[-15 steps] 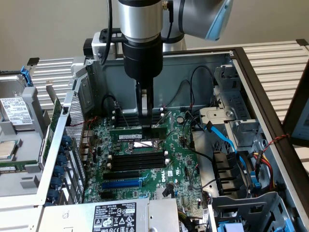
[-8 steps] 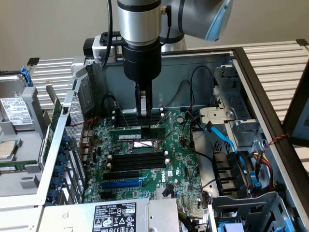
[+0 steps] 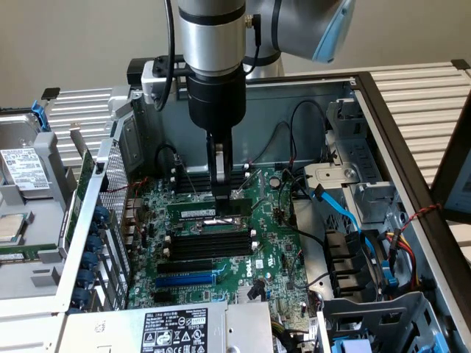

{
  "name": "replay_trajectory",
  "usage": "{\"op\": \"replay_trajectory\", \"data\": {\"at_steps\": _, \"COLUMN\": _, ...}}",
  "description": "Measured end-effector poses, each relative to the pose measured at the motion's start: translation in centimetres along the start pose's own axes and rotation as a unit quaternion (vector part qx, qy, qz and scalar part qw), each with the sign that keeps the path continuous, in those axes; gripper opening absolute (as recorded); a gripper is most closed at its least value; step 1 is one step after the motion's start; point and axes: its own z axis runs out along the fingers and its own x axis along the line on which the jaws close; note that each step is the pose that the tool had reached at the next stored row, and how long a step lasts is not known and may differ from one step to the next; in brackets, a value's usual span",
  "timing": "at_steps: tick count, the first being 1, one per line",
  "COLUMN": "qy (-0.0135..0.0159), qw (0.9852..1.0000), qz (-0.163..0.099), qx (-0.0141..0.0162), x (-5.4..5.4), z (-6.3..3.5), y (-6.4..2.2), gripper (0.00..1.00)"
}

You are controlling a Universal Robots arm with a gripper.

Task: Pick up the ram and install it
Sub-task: 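Pick up the ram and move it above insertion slot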

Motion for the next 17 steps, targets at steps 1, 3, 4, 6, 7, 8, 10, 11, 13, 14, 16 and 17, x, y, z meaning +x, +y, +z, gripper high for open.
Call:
{"op": "replay_trajectory", "data": {"at_steps": 1, "qy": 0.0000, "qw": 1.0000, "qz": 0.000, "qx": 0.0001, "x": -0.01, "z": 0.19, "y": 0.02, "gripper": 0.12}}
{"op": "replay_trajectory", "data": {"at_steps": 3, "qy": -0.0001, "qw": 1.0000, "qz": 0.000, "qx": 0.0001, "x": -0.01, "z": 0.49, "y": 0.04, "gripper": 0.12}}
{"op": "replay_trajectory", "data": {"at_steps": 4, "qy": -0.0001, "qw": 1.0000, "qz": 0.000, "qx": 0.0001, "x": 0.02, "z": 0.57, "y": 0.05, "gripper": 0.12}}
{"op": "replay_trajectory", "data": {"at_steps": 6, "qy": 0.0001, "qw": 1.0000, "qz": 0.000, "qx": 0.0000, "x": 0.15, "z": 0.66, "y": 0.06, "gripper": 0.12}}
{"op": "replay_trajectory", "data": {"at_steps": 7, "qy": 0.0001, "qw": 1.0000, "qz": 0.000, "qx": 0.0000, "x": 0.27, "z": 0.70, "y": 0.07, "gripper": 0.12}}
{"op": "replay_trajectory", "data": {"at_steps": 8, "qy": 0.0001, "qw": 1.0000, "qz": 0.000, "qx": 0.0000, "x": 0.35, "z": 0.73, "y": 0.06, "gripper": 0.12}}
{"op": "replay_trajectory", "data": {"at_steps": 10, "qy": 0.0001, "qw": 1.0000, "qz": 0.000, "qx": 0.0000, "x": 0.39, "z": 0.79, "y": 0.07, "gripper": 0.12}}
{"op": "replay_trajectory", "data": {"at_steps": 11, "qy": 0.0002, "qw": 1.0000, "qz": 0.000, "qx": -0.0001, "x": 0.39, "z": 0.80, "y": 0.07, "gripper": 0.12}}
{"op": "replay_trajectory", "data": {"at_steps": 13, "qy": 0.0002, "qw": 1.0000, "qz": 0.000, "qx": -0.0003, "x": 0.40, "z": 0.81, "y": 0.06, "gripper": 0.12}}
{"op": "replay_trajectory", "data": {"at_steps": 14, "qy": 0.0001, "qw": 1.0000, "qz": 0.000, "qx": -0.0002, "x": 0.42, "z": 0.82, "y": 0.06, "gripper": 0.12}}
{"op": "replay_trajectory", "data": {"at_steps": 16, "qy": 0.0001, "qw": 1.0000, "qz": 0.000, "qx": -0.0004, "x": 0.44, "z": 0.83, "y": 0.06, "gripper": 0.12}}
{"op": "replay_trajectory", "data": {"at_steps": 17, "qy": 0.0002, "qw": 1.0000, "qz": 0.000, "qx": -0.0005, "x": 0.44, "z": 0.84, "y": 0.06, "gripper": 0.12}}
